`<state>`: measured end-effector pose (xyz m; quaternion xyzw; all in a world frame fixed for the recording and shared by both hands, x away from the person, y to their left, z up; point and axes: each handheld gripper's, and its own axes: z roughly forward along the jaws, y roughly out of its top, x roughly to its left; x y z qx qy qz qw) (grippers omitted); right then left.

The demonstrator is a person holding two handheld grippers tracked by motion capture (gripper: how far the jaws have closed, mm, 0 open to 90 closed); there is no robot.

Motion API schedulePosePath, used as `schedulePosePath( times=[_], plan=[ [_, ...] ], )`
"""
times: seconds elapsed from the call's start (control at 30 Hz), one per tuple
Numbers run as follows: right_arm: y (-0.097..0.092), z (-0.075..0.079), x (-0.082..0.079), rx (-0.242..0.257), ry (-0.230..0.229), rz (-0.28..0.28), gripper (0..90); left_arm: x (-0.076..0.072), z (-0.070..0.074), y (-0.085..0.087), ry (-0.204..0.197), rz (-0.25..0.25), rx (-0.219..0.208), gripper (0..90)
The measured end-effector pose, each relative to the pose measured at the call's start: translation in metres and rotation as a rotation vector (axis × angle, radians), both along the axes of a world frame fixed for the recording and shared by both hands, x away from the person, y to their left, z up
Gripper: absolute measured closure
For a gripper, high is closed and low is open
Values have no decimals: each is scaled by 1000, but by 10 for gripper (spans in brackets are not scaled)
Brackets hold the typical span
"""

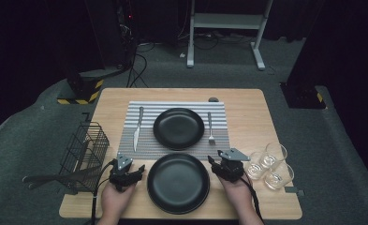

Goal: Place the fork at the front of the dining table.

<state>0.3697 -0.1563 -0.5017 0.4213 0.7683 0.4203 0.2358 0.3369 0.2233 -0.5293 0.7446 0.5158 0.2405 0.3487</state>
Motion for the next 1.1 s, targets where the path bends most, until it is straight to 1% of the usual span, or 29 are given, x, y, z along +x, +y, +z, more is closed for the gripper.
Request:
schedulePosePath(
  times=[0.1, 0.23, 0.3, 0.4, 0.67, 0.83, 0.9, 1.03, 1.1],
  plan=[
    [-3, 1, -1, 22, 13, -3, 507, 1, 0, 0, 6, -1, 3, 401],
    [-7, 3, -4, 23, 7, -3, 504, 1, 0, 0, 7, -6, 6, 399],
    [-8, 3, -5, 10, 2, -2, 503, 0, 0, -1, 7, -8, 7, 398],
    [-9, 2, -7, 8, 2, 0, 503, 0, 0, -1, 7, -13, 6, 397],
    [-13, 6, -12, 42, 1, -6, 489, 0, 0, -1, 7, -16, 8, 396],
    [-19, 13, -17, 63, -16, -11, 479, 0, 0, -2, 7, -14, 9, 396],
    [-22, 16, -19, 77, -24, -13, 489, 0, 0, -2, 7, -15, 9, 396],
    [-25, 21, -22, 75, -33, -14, 488, 0, 0, -2, 6, -15, 9, 396],
    [-28, 23, -24, 85, -30, -16, 489, 0, 0, -2, 6, -15, 9, 397]
  ],
)
